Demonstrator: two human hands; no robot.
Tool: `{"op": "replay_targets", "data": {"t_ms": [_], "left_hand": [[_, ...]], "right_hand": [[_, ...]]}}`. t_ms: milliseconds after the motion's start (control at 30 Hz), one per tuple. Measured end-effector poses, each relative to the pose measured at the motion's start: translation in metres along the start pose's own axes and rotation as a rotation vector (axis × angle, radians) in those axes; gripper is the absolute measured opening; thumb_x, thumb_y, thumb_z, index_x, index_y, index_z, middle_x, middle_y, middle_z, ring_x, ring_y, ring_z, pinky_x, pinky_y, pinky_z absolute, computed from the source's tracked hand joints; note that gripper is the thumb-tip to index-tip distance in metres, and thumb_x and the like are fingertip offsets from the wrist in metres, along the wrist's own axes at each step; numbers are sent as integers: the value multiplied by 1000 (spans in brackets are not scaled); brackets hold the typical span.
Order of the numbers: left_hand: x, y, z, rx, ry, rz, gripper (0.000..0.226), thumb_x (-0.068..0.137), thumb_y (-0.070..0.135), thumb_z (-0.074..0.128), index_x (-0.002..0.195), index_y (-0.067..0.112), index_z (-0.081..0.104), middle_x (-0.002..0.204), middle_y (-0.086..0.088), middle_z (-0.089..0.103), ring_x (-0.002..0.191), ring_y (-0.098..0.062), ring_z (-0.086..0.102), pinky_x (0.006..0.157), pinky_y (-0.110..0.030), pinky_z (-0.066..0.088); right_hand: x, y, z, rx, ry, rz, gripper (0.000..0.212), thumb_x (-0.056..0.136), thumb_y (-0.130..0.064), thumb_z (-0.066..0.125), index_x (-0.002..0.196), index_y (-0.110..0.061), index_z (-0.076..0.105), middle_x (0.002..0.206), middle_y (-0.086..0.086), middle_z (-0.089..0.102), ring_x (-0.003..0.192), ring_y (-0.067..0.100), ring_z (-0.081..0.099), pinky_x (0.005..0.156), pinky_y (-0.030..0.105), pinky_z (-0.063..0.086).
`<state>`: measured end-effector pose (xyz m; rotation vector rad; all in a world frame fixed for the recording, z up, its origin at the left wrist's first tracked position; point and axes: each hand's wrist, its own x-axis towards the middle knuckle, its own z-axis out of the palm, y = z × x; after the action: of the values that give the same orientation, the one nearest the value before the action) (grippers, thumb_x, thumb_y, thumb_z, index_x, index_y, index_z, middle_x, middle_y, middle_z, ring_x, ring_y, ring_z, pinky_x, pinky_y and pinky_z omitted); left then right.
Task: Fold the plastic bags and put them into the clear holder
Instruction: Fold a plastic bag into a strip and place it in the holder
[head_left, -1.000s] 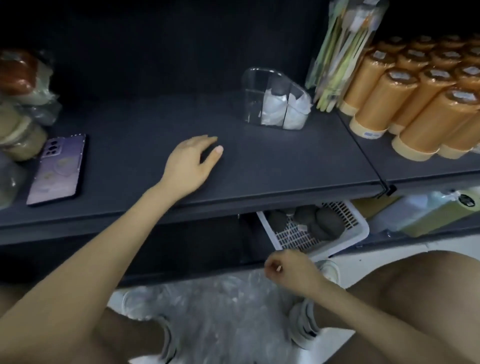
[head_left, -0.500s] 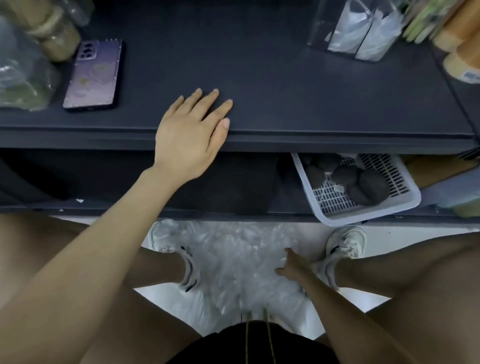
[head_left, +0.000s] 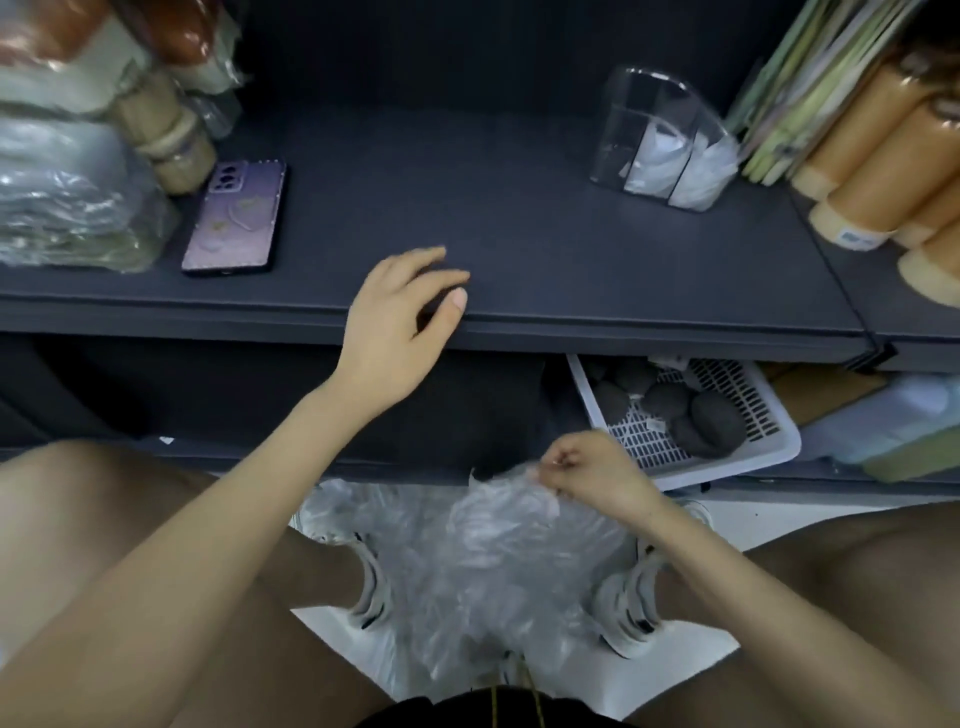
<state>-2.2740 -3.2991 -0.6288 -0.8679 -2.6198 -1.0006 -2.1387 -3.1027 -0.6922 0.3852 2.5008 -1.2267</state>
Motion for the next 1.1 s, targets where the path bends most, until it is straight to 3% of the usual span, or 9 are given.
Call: {"op": "replay_targets", "data": {"t_ms": [200,300,400,500,667,767,933,1000,1100], "left_hand": [[-25,61,-26,-86,281,86,33,91,36,56,73,12,69,72,6,55,69,-12,49,67,-22,39],[-26,78,-31,-82,249,105,40,86,52,58,77,15,69,76,6,56,73,-12,53,71,-24,41],[-17,85,-27,30,172,105,62,80,73,49,101,18,68,100,3,61,94,-19,57,86,-34,45],[-5,87,-25,14,155,31,68,76,73,52,115,20,63,113,4,59,105,-15,54,90,-34,44],[9,81,-31,-261,151,-53,6,85,26,71,88,21,71,90,18,67,91,3,57,80,-14,45],[17,74,-45,-509,54,-192,18,89,14,66,77,26,68,82,20,69,85,5,62,78,-8,43],[26,65,-57,-722,13,-248,14,91,9,61,83,15,71,85,8,71,84,-5,64,77,-17,48],[27,64,-58,-774,9,-253,15,91,8,61,83,15,72,86,6,71,83,-7,65,75,-18,49],[25,59,-59,-837,-75,-264,13,90,15,64,85,21,74,92,3,72,88,-11,67,75,-22,50]], "right_hand": [[-22,-93,-82,458,243,-120,28,84,-20,73,67,0,63,49,1,57,44,8,50,46,17,41],[-19,-121,-101,609,328,-167,27,84,-19,72,64,-7,60,49,4,56,43,11,49,43,21,41],[-18,-145,-110,718,343,-199,18,86,-14,70,73,-5,62,52,5,58,43,12,53,43,21,45],[-19,-160,-113,784,335,-229,8,88,-11,68,87,-4,63,54,5,61,45,12,56,45,21,48],[-24,-162,-123,757,278,-280,15,91,-18,63,89,-4,67,61,8,66,54,15,61,52,23,53],[-28,-157,-136,725,316,-303,27,93,-29,58,92,-4,68,70,8,69,62,15,63,57,23,54],[-25,-148,-139,290,273,-416,36,79,-39,70,113,-35,61,111,-13,65,104,-2,58,90,15,45],[-20,-150,-129,245,246,-449,28,79,-34,74,105,-33,66,107,-15,67,101,-5,59,89,11,42],[-13,-153,-116,296,336,-469,6,81,-20,76,81,-17,71,86,-6,71,85,4,65,85,21,49]]}}
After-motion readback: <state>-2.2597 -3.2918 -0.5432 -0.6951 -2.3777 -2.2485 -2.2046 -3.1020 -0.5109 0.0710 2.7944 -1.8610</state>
